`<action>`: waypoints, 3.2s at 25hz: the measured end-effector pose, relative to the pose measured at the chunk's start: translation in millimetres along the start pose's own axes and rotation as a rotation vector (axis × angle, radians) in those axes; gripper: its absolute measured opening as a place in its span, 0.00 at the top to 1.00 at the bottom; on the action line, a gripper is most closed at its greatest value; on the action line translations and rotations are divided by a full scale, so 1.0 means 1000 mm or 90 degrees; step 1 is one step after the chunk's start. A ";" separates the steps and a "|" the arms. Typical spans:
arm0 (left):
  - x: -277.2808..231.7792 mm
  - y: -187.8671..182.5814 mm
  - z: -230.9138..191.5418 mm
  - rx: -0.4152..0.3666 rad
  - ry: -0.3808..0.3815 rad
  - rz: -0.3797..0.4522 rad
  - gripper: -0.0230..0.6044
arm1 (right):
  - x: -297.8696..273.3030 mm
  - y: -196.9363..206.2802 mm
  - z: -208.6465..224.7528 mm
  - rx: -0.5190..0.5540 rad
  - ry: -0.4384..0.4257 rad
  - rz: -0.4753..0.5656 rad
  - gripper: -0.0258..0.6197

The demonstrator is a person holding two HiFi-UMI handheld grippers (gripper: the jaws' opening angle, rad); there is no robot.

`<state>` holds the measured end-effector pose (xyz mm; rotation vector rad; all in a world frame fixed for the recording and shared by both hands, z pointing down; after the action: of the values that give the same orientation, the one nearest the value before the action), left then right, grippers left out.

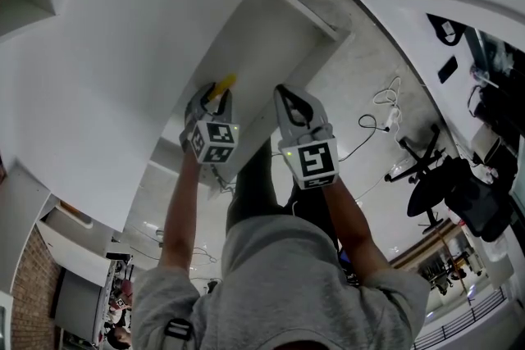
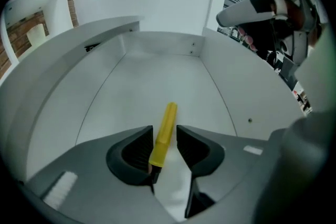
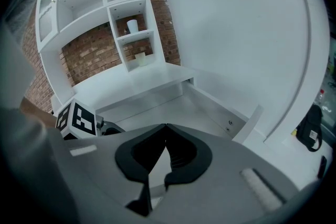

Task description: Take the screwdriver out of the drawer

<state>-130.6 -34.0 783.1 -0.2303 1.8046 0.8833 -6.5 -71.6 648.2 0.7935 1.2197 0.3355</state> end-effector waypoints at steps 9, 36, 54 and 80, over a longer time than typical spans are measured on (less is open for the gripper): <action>-0.003 0.004 0.002 -0.005 -0.007 -0.021 0.81 | 0.000 0.001 0.004 -0.003 0.002 -0.002 0.96; 0.030 -0.052 0.013 -0.013 -0.031 0.058 0.83 | 0.037 -0.019 0.021 0.004 0.028 0.032 0.96; 0.141 -0.158 0.039 -0.024 -0.070 0.222 0.83 | 0.119 -0.082 0.017 0.016 0.060 0.129 0.96; 0.338 -0.230 0.084 -0.055 -0.185 0.475 0.83 | 0.232 -0.175 -0.019 0.091 0.054 0.298 0.96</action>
<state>-86.6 -58.1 368.6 0.5329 1.5779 1.4261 23.2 -41.6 360.2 1.2005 1.1370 0.6739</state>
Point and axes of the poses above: the fingertips, and each gripper's own axes: x backward along the fingers, z to its right, y out of its underside, the point moved 1 cm from there along x, backward along the fingers, and after that the axes turned 8 degrees about y, right-handed, at the moved point
